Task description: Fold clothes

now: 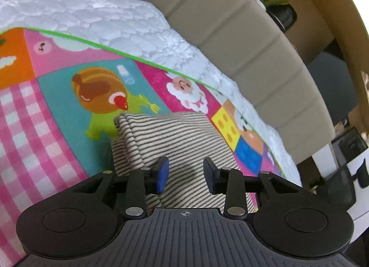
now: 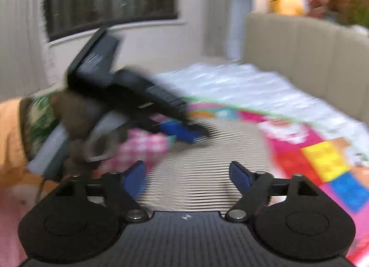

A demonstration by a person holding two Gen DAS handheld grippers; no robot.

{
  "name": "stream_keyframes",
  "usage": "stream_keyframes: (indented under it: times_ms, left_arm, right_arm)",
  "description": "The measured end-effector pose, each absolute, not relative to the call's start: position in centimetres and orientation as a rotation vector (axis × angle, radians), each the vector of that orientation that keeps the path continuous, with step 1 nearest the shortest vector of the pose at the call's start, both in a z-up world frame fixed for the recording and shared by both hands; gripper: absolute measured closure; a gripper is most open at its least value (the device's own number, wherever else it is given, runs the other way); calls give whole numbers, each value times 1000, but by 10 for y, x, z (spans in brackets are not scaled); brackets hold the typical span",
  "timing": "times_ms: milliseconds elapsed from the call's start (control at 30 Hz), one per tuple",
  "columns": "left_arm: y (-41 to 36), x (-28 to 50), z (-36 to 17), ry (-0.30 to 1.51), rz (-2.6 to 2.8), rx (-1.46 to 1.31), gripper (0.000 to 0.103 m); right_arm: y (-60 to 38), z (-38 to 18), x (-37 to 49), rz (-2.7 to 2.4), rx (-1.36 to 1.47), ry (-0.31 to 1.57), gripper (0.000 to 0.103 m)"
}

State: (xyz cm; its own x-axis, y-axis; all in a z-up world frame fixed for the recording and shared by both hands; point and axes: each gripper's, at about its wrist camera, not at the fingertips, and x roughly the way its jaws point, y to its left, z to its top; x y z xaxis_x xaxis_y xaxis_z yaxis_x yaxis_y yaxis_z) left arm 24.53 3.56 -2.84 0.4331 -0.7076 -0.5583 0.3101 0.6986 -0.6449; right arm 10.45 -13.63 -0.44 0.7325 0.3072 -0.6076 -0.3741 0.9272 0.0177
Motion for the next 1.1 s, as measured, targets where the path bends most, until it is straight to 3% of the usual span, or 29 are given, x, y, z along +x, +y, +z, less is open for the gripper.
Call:
stream_keyframes:
  times_ms: [267,600,800,867,1100]
  left_arm:
    - [37,250,-34,922,-691,-462,67]
    - [36,254,-39,910,-694,-439,67]
    - [37,253,-40,909,-703,-445,67]
    - [37,255,-42,910,-705,-451,69]
    - [42,261,-48,916,-709,-484,72]
  right_arm:
    - [-128,-46,113,240,-233,723,16]
    - [-170,14,164,246,38,661,16]
    - [-159,-21,238,93,-195,726,25]
    - [-162,-36,247,58,-215,741,15]
    - [-182,-20,218,122,-45,761,15]
